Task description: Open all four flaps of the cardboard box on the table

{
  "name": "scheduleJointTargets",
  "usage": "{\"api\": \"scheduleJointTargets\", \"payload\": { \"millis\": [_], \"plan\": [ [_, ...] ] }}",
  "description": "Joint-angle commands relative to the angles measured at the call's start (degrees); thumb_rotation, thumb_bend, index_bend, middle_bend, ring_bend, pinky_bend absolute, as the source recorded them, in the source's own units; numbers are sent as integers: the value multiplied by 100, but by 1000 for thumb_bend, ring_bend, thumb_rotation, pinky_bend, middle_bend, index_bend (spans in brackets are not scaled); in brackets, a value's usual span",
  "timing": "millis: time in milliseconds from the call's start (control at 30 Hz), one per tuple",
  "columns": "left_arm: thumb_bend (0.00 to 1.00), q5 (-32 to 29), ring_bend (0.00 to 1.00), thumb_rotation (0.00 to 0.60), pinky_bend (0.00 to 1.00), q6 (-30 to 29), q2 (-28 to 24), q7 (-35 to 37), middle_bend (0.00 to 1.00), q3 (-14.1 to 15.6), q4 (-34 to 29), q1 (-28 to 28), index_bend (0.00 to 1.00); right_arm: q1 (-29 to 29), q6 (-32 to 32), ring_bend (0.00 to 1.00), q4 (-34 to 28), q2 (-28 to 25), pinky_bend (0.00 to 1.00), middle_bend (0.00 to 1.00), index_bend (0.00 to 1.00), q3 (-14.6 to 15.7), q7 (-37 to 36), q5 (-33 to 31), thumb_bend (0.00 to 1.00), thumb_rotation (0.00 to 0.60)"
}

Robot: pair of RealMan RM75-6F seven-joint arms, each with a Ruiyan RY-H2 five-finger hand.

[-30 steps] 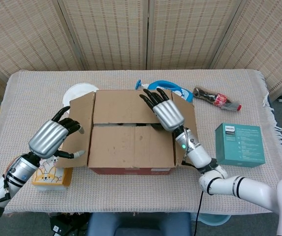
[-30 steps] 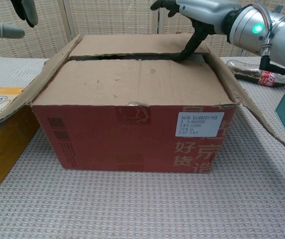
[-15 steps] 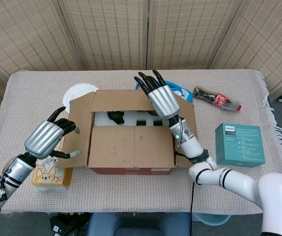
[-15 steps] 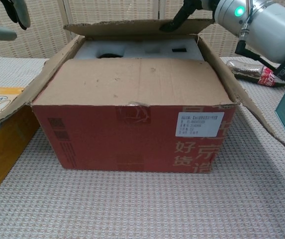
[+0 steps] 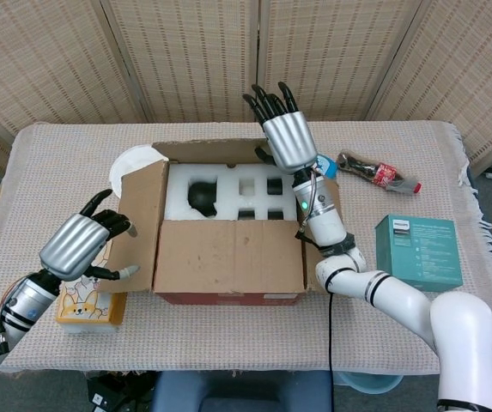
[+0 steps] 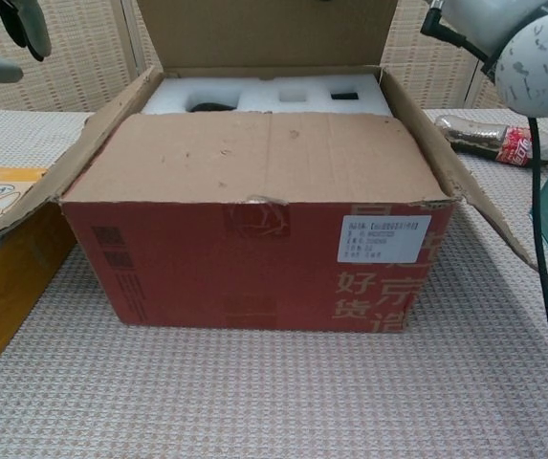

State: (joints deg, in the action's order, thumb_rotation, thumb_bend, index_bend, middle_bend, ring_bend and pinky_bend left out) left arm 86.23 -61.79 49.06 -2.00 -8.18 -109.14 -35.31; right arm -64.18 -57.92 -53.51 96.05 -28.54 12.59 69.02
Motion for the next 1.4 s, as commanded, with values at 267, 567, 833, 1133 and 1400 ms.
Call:
{"api": "scheduleJointTargets", "payload": {
  "millis": [267, 567, 833, 1133, 1400],
  "plan": [
    [252, -76, 364, 308, 0, 26, -41, -91, 425, 2, -59, 37, 417, -578, 311, 152, 1083, 312, 0, 109, 140, -128, 222, -328, 233, 600],
    [252, -122, 364, 311, 0, 5, -132, -117, 424, 33, -85, 130, 417, -854, 545, 120, 1920, 579, 0, 96, 144, -275, 406, -781, 233, 600],
    [252, -120, 364, 308, 0, 42, -115, -14, 425, -4, -27, 106, 417, -677, 494, 118, 1601, 336, 0, 90, 144, -54, 224, -645, 233, 600],
    [253, -159, 364, 308, 0, 72, -101, 15, 424, -21, 13, 106, 414, 21, 508, 123, -441, -797, 0, 90, 144, 138, -128, -587, 232, 600],
    [252, -219, 363, 309, 0, 110, -71, -33, 424, -45, -30, 85, 411, 839, 754, 128, -2746, -2228, 0, 95, 144, 342, -227, -883, 233, 600]
  ]
}}
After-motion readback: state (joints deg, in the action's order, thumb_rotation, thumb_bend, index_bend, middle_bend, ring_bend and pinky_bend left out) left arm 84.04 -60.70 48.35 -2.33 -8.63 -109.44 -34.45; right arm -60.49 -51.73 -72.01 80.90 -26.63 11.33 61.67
